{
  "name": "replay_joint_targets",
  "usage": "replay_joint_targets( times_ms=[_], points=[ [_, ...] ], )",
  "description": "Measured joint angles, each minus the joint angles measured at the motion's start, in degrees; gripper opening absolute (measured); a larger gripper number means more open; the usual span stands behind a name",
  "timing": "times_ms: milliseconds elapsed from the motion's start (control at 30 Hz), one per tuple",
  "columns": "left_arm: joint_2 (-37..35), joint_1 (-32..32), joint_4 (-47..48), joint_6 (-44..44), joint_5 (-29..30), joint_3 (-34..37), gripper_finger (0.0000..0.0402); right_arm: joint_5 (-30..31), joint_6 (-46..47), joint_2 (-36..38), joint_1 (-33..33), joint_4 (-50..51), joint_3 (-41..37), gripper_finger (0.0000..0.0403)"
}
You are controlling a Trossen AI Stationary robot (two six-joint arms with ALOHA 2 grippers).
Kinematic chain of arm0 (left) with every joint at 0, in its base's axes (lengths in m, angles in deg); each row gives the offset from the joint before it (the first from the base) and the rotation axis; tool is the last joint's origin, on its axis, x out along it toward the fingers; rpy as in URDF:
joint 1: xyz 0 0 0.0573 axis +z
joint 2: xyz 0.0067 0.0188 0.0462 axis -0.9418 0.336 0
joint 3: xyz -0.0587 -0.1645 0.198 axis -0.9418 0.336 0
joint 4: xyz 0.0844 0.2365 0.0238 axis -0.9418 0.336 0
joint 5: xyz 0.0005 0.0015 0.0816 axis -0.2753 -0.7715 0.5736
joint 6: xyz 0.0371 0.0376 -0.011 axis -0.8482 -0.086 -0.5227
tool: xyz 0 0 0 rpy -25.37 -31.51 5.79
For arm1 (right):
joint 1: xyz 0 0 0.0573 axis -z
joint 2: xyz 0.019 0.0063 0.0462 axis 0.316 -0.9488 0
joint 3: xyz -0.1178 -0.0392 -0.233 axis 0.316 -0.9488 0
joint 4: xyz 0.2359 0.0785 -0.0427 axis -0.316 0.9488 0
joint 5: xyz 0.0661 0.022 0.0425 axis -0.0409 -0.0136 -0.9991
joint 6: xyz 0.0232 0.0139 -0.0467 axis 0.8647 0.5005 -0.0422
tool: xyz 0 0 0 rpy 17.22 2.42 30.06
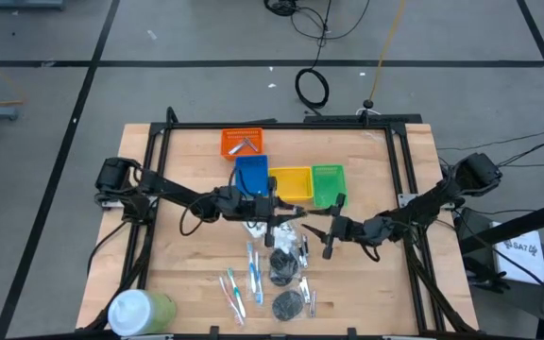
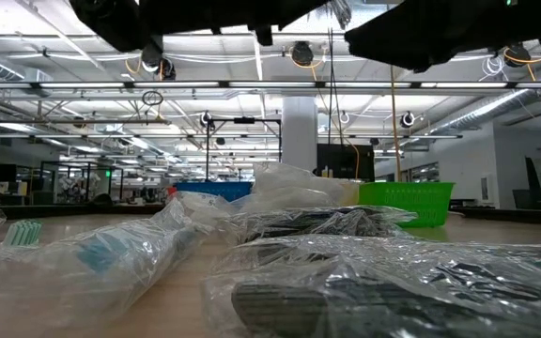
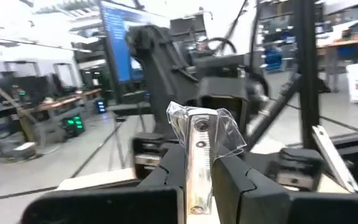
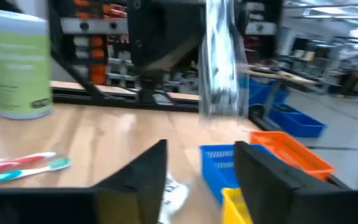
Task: Pick & Place Travel size toiletries
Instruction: Put the nail cutter into the orange basket
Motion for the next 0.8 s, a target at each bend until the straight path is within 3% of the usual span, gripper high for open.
replay_joint_targets(
  times_ms=[167,300,400,800],
  points=[
    [-5.64,0.02,10.46,-3.83,8.55,-0.01,0.0028,10.42,-0.28,4.39,-3.44,6.56,-0.02,0.0263],
    [-10.56,1.66,22.03,-4.09,15.28,-0.04,0.0028,16.16,1.4,10.06,-7.12,12.09,-0.02,0.0297],
    [-13.38,4.21,26.73,-2.24,16.65,1.08,0.0028,17.82,2.26,14.02,-9.61,15.7,-0.02,0.0304],
    [-20.95,21.44,22.15,8.68,15.12,17.84,0.0028,17.74,7.25,19.12,-12.14,24.65,-0.04,0.0287]
  ],
)
